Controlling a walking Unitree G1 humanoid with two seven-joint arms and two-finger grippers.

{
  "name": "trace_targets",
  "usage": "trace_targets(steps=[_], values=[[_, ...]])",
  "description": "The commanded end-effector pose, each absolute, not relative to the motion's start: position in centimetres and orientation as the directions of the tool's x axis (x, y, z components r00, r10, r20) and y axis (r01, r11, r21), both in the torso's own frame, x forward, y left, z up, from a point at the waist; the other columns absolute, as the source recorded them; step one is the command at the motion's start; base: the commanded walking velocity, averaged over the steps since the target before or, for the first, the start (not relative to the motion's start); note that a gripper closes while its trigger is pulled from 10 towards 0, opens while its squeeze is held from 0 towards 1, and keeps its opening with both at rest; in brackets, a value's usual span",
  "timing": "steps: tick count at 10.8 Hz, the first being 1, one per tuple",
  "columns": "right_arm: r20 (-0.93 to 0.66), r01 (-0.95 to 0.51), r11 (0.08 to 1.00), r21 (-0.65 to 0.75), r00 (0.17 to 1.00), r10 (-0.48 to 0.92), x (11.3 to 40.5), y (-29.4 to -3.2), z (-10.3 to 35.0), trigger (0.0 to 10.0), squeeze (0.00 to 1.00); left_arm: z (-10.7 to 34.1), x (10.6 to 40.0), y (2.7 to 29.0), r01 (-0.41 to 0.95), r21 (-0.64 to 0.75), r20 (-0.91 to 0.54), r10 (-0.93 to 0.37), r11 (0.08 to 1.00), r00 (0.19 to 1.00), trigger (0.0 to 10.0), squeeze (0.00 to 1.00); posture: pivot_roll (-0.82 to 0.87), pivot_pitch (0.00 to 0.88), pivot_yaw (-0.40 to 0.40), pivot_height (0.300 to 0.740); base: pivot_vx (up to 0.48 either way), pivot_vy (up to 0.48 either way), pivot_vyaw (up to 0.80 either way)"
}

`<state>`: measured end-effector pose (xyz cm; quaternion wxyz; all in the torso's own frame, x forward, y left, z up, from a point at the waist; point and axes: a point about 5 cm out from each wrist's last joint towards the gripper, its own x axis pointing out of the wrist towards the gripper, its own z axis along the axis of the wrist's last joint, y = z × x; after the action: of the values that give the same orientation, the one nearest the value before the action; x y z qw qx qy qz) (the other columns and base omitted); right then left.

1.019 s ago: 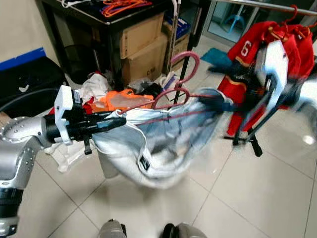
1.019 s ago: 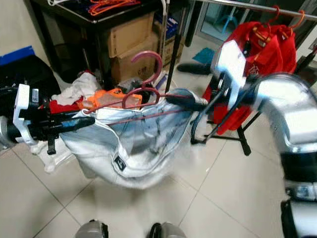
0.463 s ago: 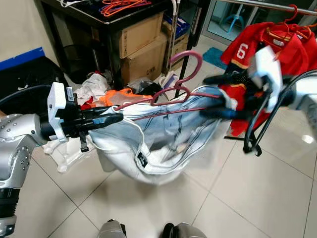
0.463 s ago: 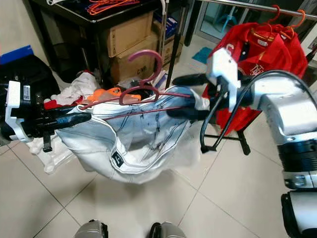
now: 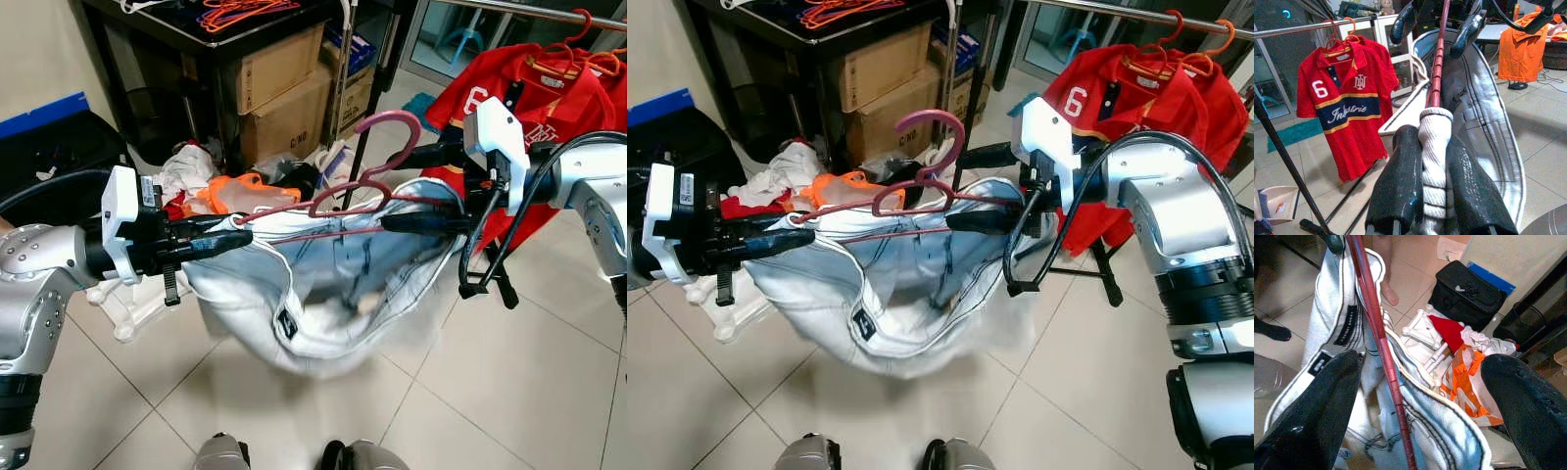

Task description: Hang hanger

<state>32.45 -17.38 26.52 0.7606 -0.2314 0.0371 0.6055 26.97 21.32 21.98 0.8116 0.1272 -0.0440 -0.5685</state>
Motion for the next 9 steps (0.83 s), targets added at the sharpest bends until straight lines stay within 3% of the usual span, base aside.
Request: trace_targets(steps=[1, 2, 5, 9], values=[[-0.335, -0.932, 0.138, -0.336, 0.255, 0.907, 32.3, -17.1, 27.3, 4.8, 0.0, 22.9, 26.6, 20.6, 0.906, 0.308, -0.04, -0.948, 0.29, 0.317, 10.0, 0.0, 0.02, 0.078, -0.088, 0.74, 0.0, 0.0, 0.0], [-0.327, -0.937, 0.118, -0.329, 0.23, 0.917, 32.1, -16.9, 27.5, 0.0, 0.0, 22.9, 26.7, 20.6, 0.904, 0.309, -0.038, -0.946, 0.295, 0.321, 10.0, 0.0, 0.02, 0.081, -0.088, 0.74, 0.0, 0.0, 0.0], [-0.308, -0.962, 0.045, -0.27, 0.13, 0.942, 31.2, -16.5, 27.5, 0.0, 0.0, 22.9, 26.9, 20.7, 0.898, 0.311, -0.029, -0.941, 0.311, 0.336, 10.0, 0.0, 0.02, 0.09, -0.088, 0.74, 0.0, 0.0, 0.0], [-0.3, -0.969, 0.028, -0.247, 0.104, 0.948, 30.7, -15.7, 27.0, 0.0, 0.0, 23.1, 27.2, 20.6, 0.886, 0.321, -0.007, -0.935, 0.334, 0.355, 10.0, 0.0, 0.02, 0.093, -0.088, 0.74, 0.0, 0.0, 0.0]])
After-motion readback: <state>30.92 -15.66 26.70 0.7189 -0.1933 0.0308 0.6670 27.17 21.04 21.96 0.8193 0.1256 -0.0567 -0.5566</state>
